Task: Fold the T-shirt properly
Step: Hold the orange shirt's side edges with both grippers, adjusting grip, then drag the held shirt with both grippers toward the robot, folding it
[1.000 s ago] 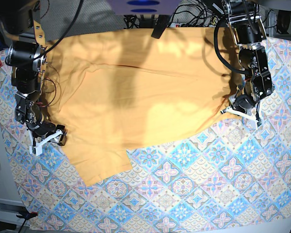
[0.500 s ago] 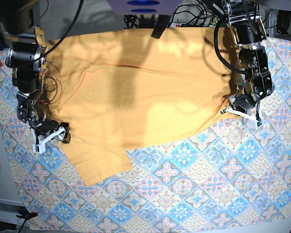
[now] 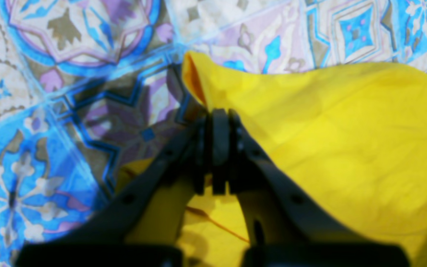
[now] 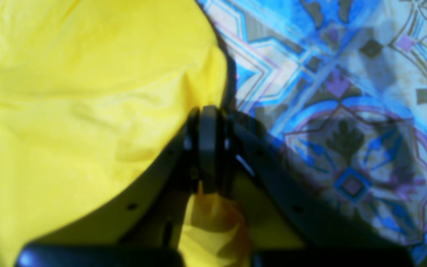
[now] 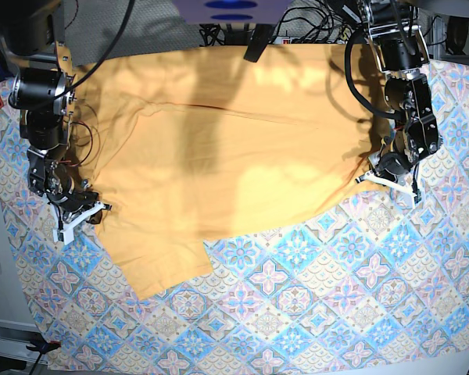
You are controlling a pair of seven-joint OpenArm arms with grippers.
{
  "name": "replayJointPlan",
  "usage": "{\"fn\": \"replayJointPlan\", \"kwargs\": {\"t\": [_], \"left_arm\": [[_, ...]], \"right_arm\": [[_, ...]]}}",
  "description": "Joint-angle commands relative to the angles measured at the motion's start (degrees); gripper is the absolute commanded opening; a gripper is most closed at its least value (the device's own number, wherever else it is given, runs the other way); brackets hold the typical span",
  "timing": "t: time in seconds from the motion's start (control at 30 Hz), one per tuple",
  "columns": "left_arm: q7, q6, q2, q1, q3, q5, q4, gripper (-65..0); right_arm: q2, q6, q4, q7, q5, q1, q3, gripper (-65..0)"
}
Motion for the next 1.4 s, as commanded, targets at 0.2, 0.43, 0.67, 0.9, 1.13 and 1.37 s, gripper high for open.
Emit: {"fn": "replayJointPlan", "kwargs": {"t": [0.2, 0.43, 0.67, 0.9, 1.13, 1.37], "left_arm": [[-0.7, -0.1, -0.8, -0.3, -0.2, -0.3, 1.2, -65.0], [-0.7, -0.1, -0.8, -0.3, -0.2, -0.3, 1.2, -65.0], [-0.7, -0.1, -0.9, 0.1, -0.3, -0.4, 2.3, -65.0], [-0.4, -0.1, -0.9, 6.5, -2.5, -0.3, 16.4, -65.0], [-0.7, -0.1, -0.9, 12.2, -2.6, -0.3, 22.0, -65.0], [-0.7, -0.1, -0.9, 16.3, -2.6, -0.4, 26.6, -65.0]], "right_arm": [[1.1, 0.6, 2.3, 0.8, 0.9, 1.1, 0.8, -64.8], [1.1, 0.6, 16.3, -3.2, 0.7, -4.7, 5.6, -64.8], [1.9, 0.6, 25.7, -5.8, 0.7, -10.5, 5.7, -64.9], [3.7, 0.6, 29.3, -5.9, 0.9, -14.2, 8.3, -64.9], [4.0, 0.7, 34.0, -8.3, 0.9, -18.4, 13.0, -65.0], [4.0, 4.2, 38.2, -9.0, 0.9, -22.2, 16.4, -65.0]]}}
